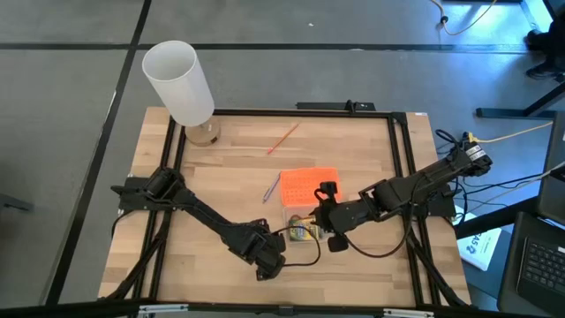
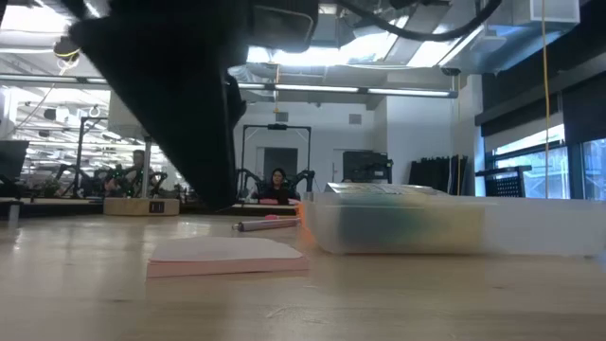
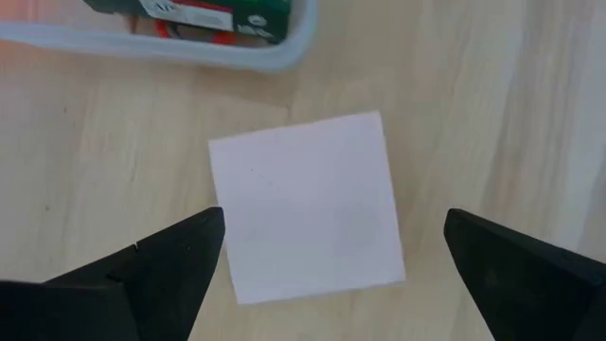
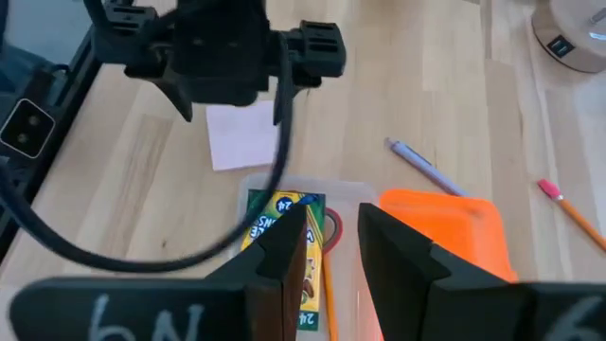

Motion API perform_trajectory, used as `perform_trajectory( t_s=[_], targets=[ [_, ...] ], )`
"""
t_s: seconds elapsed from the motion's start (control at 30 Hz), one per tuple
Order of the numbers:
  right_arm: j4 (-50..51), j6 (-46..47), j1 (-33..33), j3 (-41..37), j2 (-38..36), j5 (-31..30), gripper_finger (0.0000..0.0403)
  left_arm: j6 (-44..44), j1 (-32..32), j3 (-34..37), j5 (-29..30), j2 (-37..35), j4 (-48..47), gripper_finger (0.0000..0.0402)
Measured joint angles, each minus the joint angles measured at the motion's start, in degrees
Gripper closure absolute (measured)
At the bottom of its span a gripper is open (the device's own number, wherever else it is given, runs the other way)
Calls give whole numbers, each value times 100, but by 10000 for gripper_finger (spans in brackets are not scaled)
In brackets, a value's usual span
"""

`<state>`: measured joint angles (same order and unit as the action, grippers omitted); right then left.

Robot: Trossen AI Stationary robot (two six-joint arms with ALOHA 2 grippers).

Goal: Pack school essentials
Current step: Put the pink sticky notes into the orange supply box

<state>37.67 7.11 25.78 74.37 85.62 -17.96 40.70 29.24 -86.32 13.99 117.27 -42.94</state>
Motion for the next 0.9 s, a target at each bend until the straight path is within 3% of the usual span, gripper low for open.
perform_trajectory(
  t_s=[0.47, 0.9],
  targets=[
    [-13, 12, 0, 0, 0, 2, 302, 332, -579, 0, -776, 28, 3, 7],
    [-13, 15, 0, -2, 0, 4, 302, -80, -383, -9, -852, 140, -45, 3]
  ],
)
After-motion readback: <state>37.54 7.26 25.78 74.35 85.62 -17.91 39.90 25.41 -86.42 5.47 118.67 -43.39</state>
